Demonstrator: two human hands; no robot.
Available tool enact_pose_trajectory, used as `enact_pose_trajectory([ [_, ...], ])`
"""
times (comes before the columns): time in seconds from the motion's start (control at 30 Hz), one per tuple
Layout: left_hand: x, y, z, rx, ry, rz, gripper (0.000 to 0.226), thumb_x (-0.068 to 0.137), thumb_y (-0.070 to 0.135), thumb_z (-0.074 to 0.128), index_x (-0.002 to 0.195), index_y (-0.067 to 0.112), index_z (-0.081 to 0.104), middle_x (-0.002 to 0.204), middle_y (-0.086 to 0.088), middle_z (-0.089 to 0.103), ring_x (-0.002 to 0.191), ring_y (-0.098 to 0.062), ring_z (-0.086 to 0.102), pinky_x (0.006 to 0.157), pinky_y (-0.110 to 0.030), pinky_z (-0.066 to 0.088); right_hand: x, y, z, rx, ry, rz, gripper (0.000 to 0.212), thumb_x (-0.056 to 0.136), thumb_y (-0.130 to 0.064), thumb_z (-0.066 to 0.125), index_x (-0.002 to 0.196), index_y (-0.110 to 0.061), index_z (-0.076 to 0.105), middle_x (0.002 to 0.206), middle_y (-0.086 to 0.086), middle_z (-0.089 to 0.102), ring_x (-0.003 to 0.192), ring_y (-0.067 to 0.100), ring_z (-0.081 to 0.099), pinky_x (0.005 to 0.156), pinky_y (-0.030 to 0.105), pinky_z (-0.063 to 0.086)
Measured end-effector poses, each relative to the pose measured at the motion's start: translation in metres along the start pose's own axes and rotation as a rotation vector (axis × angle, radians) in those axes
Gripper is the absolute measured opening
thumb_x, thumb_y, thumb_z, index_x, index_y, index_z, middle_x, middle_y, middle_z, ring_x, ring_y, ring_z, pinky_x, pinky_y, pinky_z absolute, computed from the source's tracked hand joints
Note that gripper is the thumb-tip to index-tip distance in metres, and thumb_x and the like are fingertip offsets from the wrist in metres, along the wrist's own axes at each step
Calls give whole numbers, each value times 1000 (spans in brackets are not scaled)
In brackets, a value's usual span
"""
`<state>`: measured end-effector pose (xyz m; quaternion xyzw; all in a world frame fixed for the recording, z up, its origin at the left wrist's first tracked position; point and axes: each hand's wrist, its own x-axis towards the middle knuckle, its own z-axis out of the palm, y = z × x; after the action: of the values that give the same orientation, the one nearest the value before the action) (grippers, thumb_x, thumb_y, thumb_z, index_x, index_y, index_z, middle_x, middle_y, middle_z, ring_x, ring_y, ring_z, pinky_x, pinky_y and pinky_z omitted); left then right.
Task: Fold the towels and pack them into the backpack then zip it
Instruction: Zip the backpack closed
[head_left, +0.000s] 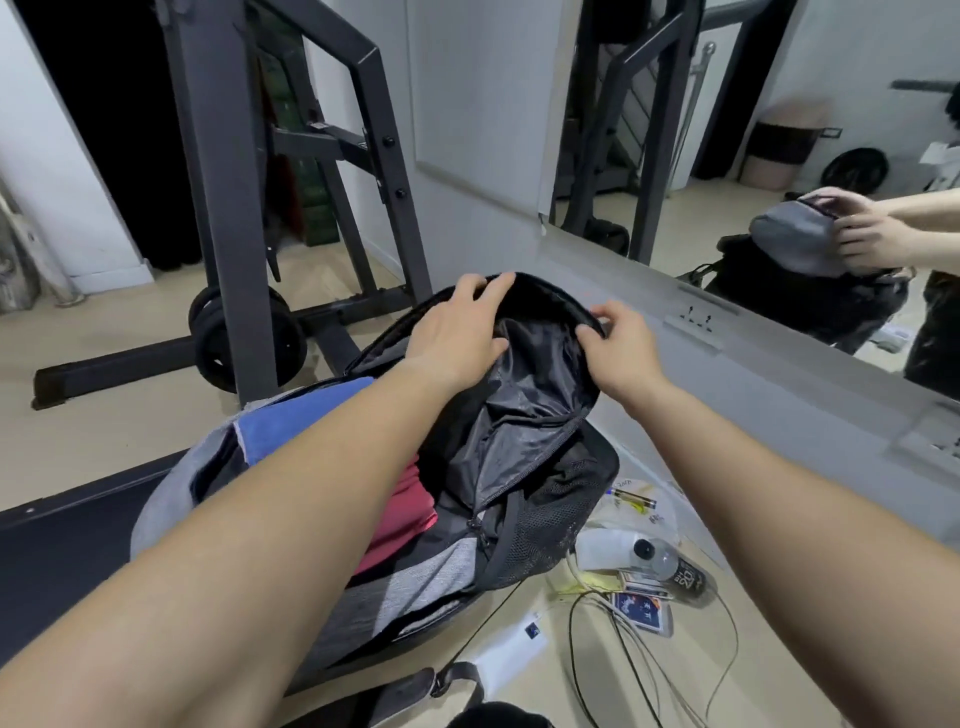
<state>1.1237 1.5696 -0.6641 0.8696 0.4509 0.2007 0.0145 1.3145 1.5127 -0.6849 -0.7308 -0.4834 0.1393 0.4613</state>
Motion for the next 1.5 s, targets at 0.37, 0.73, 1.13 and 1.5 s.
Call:
enact_pose_trajectory([
  [0.37,-18,-36,-100,20,348,50,19,95,17,50,106,22,64,100,-6,71,91,-36,62,73,-44,51,-39,-130,5,22,-105,-440,16,95,-25,63,92,-20,77,67,-16,61,63,1,52,64,21,39],
  [0.73,-188,-150,-161,194,254,-156,19,90,12,57,97,30,62,95,0,71,84,-32,62,66,-41,51,-175,-212,103,-124,-424,-588,20,92,-29,58,78,-20,70,72,-3,67,78,25,62,73,40,53],
  [1.13,-316,-209,-55,106,-13,-289,16,86,16,62,84,31,57,83,10,65,77,-19,59,62,-33,47,-295,-130,206,-485,-503,-625,25,99,-36,48,95,-24,70,97,2,69,89,28,65,63,33,38],
  [1.5,-315,-195,-65,73,-97,-343,11,92,30,61,98,35,69,97,6,71,91,-24,65,75,-38,53,-288,-146,194,-709,-764,-563,26,99,-28,47,111,-17,67,115,10,64,106,33,61,73,36,45],
])
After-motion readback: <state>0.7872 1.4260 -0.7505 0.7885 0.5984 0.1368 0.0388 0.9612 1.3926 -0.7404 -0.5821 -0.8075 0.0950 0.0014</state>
